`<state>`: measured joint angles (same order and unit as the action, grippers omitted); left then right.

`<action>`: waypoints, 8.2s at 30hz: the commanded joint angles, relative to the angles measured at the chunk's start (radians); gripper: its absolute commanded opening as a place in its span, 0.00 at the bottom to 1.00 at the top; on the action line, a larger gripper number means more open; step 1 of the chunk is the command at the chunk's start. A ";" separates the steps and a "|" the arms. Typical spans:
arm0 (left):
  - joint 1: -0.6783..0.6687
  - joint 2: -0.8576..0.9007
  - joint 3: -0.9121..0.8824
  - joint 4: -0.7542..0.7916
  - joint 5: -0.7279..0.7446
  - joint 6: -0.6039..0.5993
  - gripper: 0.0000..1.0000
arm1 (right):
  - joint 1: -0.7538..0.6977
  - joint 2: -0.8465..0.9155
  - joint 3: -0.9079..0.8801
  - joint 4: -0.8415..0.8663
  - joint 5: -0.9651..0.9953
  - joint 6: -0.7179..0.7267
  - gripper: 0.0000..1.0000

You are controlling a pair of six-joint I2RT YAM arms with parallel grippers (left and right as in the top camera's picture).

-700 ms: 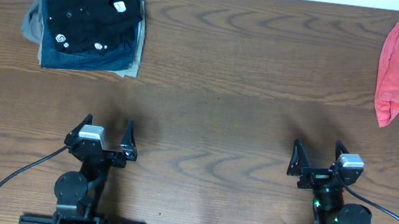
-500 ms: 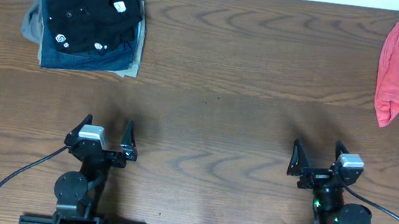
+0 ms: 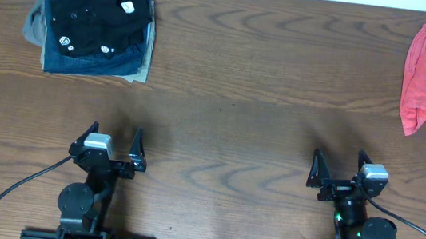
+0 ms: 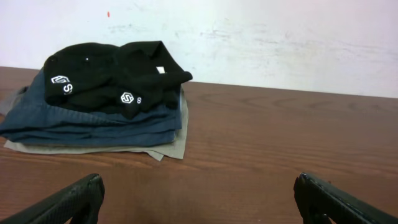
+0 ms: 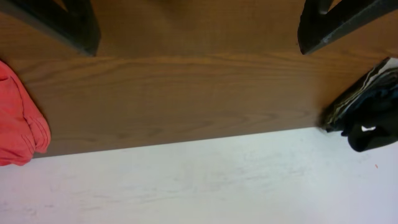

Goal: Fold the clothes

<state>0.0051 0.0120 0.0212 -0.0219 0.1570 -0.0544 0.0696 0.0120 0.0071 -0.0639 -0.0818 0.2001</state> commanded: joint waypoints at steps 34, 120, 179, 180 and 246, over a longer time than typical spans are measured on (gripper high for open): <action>-0.002 -0.006 -0.017 -0.034 0.014 0.006 0.98 | 0.006 -0.005 -0.002 -0.004 0.000 -0.015 0.99; -0.002 -0.006 -0.017 -0.034 0.014 0.006 0.98 | -0.403 1.779 1.687 -0.763 0.359 -0.153 0.99; -0.002 -0.006 -0.017 -0.034 0.014 0.006 0.98 | -0.628 2.249 1.687 -0.515 0.137 -0.164 0.38; -0.002 -0.006 -0.017 -0.034 0.014 0.006 0.98 | -0.628 2.249 1.687 -0.516 0.137 -0.164 0.35; -0.002 -0.006 -0.017 -0.034 0.014 0.006 0.98 | 0.645 1.838 1.687 -0.800 -0.373 -0.092 0.14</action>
<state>0.0051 0.0120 0.0212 -0.0219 0.1570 -0.0517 0.7052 1.8580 1.6829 -0.8547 -0.4397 0.1036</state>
